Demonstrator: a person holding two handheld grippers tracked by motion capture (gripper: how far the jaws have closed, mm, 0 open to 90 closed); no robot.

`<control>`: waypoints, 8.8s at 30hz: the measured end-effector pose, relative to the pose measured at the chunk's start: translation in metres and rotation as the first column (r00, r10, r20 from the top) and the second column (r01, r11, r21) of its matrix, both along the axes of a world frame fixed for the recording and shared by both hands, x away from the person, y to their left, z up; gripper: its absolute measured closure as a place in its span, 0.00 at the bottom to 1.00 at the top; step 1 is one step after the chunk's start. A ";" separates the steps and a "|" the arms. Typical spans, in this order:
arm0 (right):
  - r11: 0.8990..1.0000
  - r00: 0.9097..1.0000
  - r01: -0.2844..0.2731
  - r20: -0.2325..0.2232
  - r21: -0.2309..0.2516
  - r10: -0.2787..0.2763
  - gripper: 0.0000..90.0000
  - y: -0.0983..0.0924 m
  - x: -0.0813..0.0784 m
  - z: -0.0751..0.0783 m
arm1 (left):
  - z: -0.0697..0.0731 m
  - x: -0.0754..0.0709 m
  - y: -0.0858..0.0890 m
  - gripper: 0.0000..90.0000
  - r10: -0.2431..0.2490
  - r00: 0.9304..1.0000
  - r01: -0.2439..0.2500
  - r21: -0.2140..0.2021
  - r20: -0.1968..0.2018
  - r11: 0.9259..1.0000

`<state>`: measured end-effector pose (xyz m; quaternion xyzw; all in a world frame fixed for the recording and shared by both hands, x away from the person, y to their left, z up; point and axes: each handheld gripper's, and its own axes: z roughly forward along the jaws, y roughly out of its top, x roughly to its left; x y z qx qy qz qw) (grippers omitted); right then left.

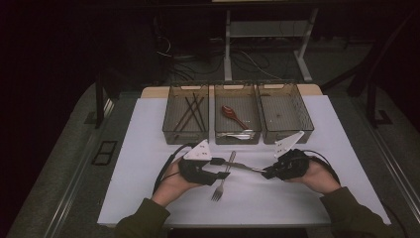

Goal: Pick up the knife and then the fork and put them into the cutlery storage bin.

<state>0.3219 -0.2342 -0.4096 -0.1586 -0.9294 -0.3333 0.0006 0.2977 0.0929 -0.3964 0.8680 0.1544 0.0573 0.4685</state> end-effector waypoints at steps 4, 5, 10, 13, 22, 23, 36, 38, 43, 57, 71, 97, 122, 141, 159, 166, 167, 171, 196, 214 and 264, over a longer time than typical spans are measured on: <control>0.999 0.999 0.043 0.012 0.014 -0.043 0.92 -0.008 -0.002 0.001 | -0.005 -0.005 0.020 0.52 0.061 0.998 -0.061 -0.010 -0.007 0.998; 0.999 0.999 0.052 0.016 0.014 -0.052 0.92 -0.010 -0.002 0.001 | -0.007 -0.006 0.025 0.51 0.079 0.997 -0.079 -0.012 -0.006 0.997; 0.994 0.994 0.102 0.030 0.041 -0.103 0.92 -0.017 -0.002 0.008 | -0.020 -0.013 0.045 0.42 0.175 0.984 -0.176 -0.041 -0.021 0.984; 0.988 0.990 0.137 0.024 0.073 -0.139 0.92 -0.021 -0.002 0.012 | -0.028 -0.017 0.053 0.34 0.216 0.976 -0.217 -0.036 -0.022 0.975; 0.966 0.967 0.236 0.069 0.110 -0.244 0.92 -0.038 0.010 0.029 | -0.036 -0.017 0.061 0.13 0.306 0.952 -0.306 -0.018 -0.001 0.952; 0.962 0.963 0.248 0.077 0.115 -0.258 0.92 -0.040 0.011 0.031 | -0.037 -0.017 0.060 0.10 0.315 0.949 -0.315 -0.019 0.000 0.949; 0.898 0.895 0.415 0.110 0.149 -0.432 0.92 -0.067 0.038 0.051 | -0.039 -0.017 0.055 0.00 0.312 0.950 -0.311 0.016 -0.013 0.950; 0.886 0.885 0.435 0.101 0.160 -0.454 0.92 -0.070 0.043 0.053 | -0.039 -0.017 0.055 0.00 0.307 0.952 -0.306 0.023 -0.006 0.952; 0.854 0.852 0.499 0.099 0.145 -0.515 0.92 -0.077 0.059 0.052 | -0.038 -0.018 0.055 0.00 0.303 0.953 -0.303 0.025 0.000 0.953; 0.727 0.725 0.686 0.061 0.026 -0.686 0.92 -0.088 0.106 0.040 | -0.040 -0.018 0.054 0.01 0.283 0.959 -0.282 0.035 -0.004 0.959; 0.706 0.712 0.701 0.029 -0.101 -0.702 0.92 -0.070 0.140 0.022 | -0.039 -0.018 0.054 0.01 0.269 0.963 -0.269 0.039 -0.005 0.962; 0.723 0.740 0.666 -0.035 0.183 -0.672 0.46 -0.084 0.098 0.040 | -0.039 -0.017 0.046 0.04 0.278 0.961 -0.276 0.066 -0.012 0.959; 0.819 0.823 0.520 0.114 0.243 -0.556 0.21 -0.048 -0.030 -0.011 | -0.028 -0.007 0.018 0.48 0.286 0.953 -0.279 0.071 -0.105 0.958; 0.826 0.831 0.509 0.110 0.243 -0.545 0.21 -0.046 -0.045 -0.027 | -0.047 0.005 -0.040 0.75 0.277 0.946 -0.250 0.171 -0.165 0.953; 0.819 0.828 0.515 0.100 0.252 -0.551 0.21 -0.047 -0.045 -0.027 | -0.050 -0.002 -0.045 0.87 0.242 0.961 -0.213 0.201 -0.133 0.956; 0.817 0.827 0.518 0.097 0.253 -0.554 0.21 -0.047 -0.045 -0.027 | -0.049 -0.008 -0.049 0.93 0.188 0.972 -0.156 0.210 -0.142 0.965; 0.815 0.825 0.520 0.097 0.255 -0.556 0.21 -0.048 -0.045 -0.026 | -0.049 -0.008 -0.049 0.93 0.180 0.974 -0.149 0.211 -0.140 0.966; 0.815 0.827 0.518 0.088 0.261 -0.555 0.21 -0.049 -0.045 -0.026 | -0.048 -0.010 -0.050 0.94 0.160 0.980 -0.131 0.216 -0.121 0.968; 0.973 0.994 0.111 -0.042 0.201 -0.105 0.29 -0.008 -0.017 0.002 | -0.021 -0.012 -0.045 0.94 -0.149 0.989 0.147 0.168 -0.005 0.975; 0.978 0.965 -0.196 -0.162 0.070 0.205 0.80 0.057 0.003 -0.007 | 0.002 -0.012 -0.055 0.94 -0.277 0.959 0.264 0.179 0.052 0.948; 0.998 0.998 0.062 -0.020 -0.024 -0.063 0.96 0.026 0.013 -0.011 | -0.018 -0.018 0.039 0.28 0.175 0.984 -0.173 -0.073 0.021 0.982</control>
